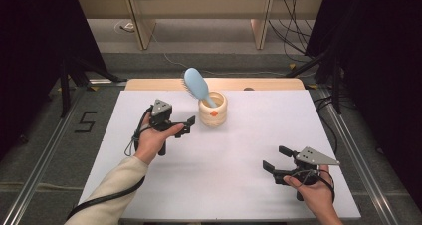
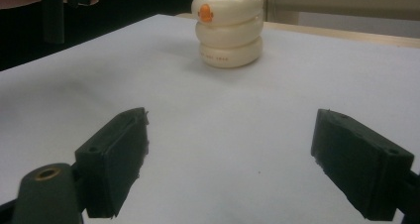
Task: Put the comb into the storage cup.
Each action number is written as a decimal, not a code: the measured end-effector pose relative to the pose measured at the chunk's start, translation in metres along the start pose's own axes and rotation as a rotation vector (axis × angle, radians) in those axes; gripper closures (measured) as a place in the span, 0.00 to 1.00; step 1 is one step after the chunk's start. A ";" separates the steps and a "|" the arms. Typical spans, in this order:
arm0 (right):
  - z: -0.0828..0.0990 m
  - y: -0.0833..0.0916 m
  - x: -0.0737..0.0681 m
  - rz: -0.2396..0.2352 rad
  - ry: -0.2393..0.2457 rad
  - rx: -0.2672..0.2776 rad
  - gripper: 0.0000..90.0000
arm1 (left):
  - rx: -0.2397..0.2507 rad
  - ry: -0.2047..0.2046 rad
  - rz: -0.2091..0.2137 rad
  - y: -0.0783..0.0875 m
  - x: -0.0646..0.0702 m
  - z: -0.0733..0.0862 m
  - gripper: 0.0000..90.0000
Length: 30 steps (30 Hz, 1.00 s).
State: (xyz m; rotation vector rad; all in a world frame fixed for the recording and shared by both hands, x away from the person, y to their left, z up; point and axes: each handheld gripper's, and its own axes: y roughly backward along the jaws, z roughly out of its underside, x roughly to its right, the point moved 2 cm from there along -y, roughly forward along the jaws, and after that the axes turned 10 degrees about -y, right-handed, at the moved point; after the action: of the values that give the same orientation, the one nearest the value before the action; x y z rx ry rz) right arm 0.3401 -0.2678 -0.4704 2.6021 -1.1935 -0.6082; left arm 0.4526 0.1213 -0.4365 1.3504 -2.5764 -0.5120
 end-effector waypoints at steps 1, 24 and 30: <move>0.000 0.000 0.000 -0.001 0.002 -0.001 0.17 | 0.005 -0.004 0.002 0.003 0.002 0.001 0.04; 0.000 0.001 -0.001 0.001 0.009 -0.002 0.18 | 0.000 -0.085 0.094 0.042 0.032 0.037 0.04; 0.000 0.000 -0.001 0.001 0.012 -0.004 0.17 | 0.008 -0.096 0.084 0.051 0.030 0.044 0.05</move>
State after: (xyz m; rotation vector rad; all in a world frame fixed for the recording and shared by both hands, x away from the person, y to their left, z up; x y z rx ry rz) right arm 0.3395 -0.2675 -0.4699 2.5980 -1.1882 -0.5928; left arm 0.3826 0.1329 -0.4568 1.2429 -2.7007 -0.5661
